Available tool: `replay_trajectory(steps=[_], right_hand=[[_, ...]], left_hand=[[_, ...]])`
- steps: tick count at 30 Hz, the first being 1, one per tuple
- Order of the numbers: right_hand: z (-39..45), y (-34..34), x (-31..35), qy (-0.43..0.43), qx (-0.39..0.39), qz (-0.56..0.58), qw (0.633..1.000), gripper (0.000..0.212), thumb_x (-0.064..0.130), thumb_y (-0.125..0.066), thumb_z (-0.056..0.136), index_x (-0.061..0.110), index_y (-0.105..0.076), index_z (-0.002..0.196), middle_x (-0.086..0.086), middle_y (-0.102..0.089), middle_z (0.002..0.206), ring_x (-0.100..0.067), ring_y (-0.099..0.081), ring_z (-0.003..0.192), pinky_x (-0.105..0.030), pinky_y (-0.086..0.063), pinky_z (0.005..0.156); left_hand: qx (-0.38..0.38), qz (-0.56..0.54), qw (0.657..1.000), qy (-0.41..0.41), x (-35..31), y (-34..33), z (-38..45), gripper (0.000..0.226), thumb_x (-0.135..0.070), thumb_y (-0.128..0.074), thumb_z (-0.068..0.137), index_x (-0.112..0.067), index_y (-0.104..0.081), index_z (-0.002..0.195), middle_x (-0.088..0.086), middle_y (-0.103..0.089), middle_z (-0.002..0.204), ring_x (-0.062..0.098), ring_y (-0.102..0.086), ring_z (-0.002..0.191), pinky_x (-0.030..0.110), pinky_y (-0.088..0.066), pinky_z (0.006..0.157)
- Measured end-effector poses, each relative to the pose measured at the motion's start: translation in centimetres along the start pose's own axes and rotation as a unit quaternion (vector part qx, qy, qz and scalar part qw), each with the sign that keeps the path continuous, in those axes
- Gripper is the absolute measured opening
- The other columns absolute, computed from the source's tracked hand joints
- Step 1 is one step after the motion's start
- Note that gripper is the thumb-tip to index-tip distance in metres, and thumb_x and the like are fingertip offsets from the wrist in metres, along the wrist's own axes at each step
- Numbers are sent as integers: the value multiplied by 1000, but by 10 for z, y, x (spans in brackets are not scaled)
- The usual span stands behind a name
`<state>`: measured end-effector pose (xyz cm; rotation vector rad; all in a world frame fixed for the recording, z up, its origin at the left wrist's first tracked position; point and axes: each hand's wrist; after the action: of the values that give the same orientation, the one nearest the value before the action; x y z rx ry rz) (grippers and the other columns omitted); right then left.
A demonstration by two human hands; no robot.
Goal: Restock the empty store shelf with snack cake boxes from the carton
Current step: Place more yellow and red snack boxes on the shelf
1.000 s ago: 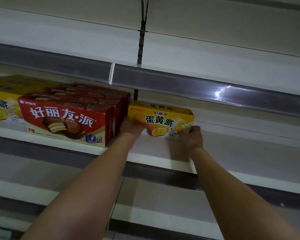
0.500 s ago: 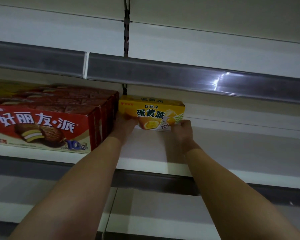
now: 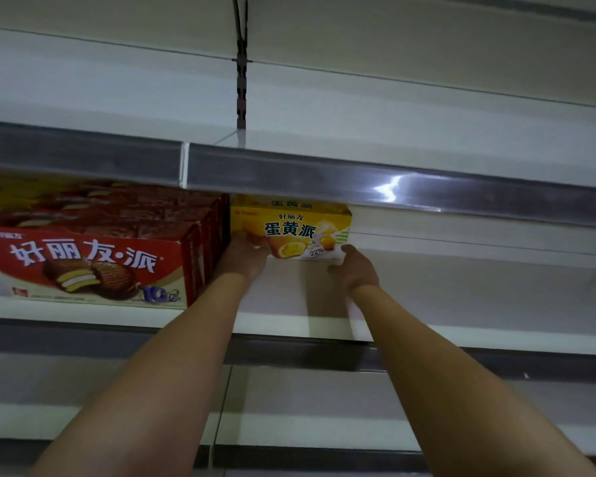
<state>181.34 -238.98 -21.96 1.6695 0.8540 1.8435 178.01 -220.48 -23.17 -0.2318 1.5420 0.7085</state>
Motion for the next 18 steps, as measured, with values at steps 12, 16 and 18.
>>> replay_trajectory(steps=[12,16,18], right_hand=[[-45,21,9,-19,95,-146,984,50,35,-46,98,18,-35,144,-10,-48,139,-28,-47,125,-37,-42,102],[-61,21,8,-2,111,-130,985,51,36,-47,98,17,-36,144,-11,-48,139,-29,-46,125,-36,-41,101],[-66,20,8,22,123,-134,983,50,38,-46,98,16,-38,143,-12,-48,139,-30,-46,124,-37,-41,102]], left_hand=[[47,237,969,-60,-10,28,-51,40,-30,-42,99,-15,-49,135,8,-40,146,25,-44,127,35,-39,104],[23,236,968,-79,-12,39,-76,39,-21,-45,98,-6,-49,134,14,-51,137,31,-52,119,35,-45,97],[3,243,967,-72,-15,42,-91,37,-20,-46,98,-6,-51,132,18,-58,128,32,-56,112,36,-49,91]])
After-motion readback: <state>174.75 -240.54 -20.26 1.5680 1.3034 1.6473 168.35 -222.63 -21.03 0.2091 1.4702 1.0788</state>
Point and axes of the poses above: each hand's wrist, its own z-axis towards the middle knuckle, its own y-axis out of the back of the hand, x = y × z
